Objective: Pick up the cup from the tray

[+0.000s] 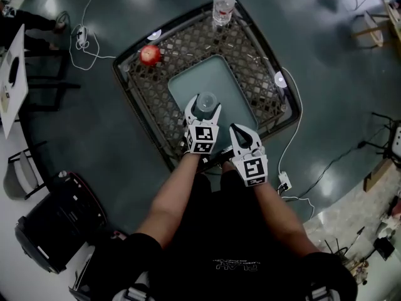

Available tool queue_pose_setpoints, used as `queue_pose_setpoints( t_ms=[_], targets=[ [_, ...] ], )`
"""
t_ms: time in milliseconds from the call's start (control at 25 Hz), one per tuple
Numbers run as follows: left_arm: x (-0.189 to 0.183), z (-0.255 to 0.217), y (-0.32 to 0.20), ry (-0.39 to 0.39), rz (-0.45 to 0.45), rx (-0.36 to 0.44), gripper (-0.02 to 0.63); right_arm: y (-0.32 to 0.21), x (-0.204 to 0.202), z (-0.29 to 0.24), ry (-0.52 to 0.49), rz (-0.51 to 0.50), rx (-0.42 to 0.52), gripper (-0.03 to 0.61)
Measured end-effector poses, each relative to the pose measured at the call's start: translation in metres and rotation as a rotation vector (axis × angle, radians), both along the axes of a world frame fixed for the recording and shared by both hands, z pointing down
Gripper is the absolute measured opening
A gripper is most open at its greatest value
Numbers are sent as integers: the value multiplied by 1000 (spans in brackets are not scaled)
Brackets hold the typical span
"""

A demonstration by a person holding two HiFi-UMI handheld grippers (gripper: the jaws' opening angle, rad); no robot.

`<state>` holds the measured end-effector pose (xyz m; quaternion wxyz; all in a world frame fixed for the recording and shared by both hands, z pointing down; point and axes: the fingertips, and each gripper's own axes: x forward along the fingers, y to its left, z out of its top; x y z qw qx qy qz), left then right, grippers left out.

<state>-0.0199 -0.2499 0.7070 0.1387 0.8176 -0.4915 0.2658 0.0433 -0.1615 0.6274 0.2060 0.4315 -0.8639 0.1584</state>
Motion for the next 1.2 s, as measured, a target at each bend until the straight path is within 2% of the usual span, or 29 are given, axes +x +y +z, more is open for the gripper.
queue_pose_setpoints(
  t_ms=[120,200,640,960,1200],
  targets=[
    [1,1,-1,-10,5,3,330,5,1,1,-3,2,-11,9],
    [1,2,-2,-16,13,6,301,6,0,1,-1,-1,-10,9],
    [3,-17,-6,10,34,36,298,-1,0,-8,-8,6,21,9],
    [7,-73,5,69,55,118,298,-11,8,-27,-22,34,85,9],
    [9,-124,23,98,116,203,298,-23,14,-62,-43,41,171,9]
  ],
)
